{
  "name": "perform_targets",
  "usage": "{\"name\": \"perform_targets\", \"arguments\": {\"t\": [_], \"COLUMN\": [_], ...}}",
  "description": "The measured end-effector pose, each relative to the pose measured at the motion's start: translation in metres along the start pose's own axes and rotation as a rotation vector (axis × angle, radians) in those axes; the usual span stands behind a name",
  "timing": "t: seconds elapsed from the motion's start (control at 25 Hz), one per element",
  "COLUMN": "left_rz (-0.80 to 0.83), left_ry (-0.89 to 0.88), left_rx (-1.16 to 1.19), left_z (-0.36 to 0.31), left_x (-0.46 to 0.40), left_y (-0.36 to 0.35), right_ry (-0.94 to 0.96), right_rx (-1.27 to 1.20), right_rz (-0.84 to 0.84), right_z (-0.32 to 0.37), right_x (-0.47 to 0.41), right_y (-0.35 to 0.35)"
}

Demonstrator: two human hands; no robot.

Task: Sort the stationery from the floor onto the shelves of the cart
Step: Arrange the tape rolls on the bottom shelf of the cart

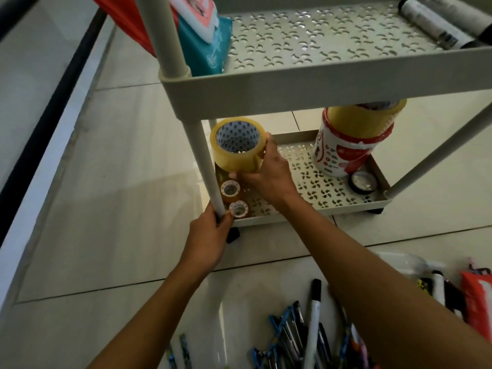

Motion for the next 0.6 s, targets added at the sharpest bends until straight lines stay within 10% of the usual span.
{"name": "perform_targets", "arguments": {"t": [0.4, 0.6], "left_rz": [-0.151, 0.126], "left_ry": [0.154, 0.019], "left_rx": [0.304, 0.332], "left_z": [0.01, -0.018], "left_x": [0.044, 0.102], "left_y": [-0.008, -0.063], "right_ry": [-0.249, -0.327], "right_rx": [-0.316, -0.376], "right_rz": [-0.147, -0.235], "right_z": [-0.01, -0.008], "right_x": [0.099, 0.196], "right_y": [0.066, 0.125]}}
Point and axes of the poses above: each hand's wrist, its own x-axis away from the middle knuckle, its own y-axis out of the back of the hand, z = x × y, the point moved 2 cm from there along -x, towards the middle knuckle, and after that the axes turned 1 degree about -x, right-handed, at the moved point
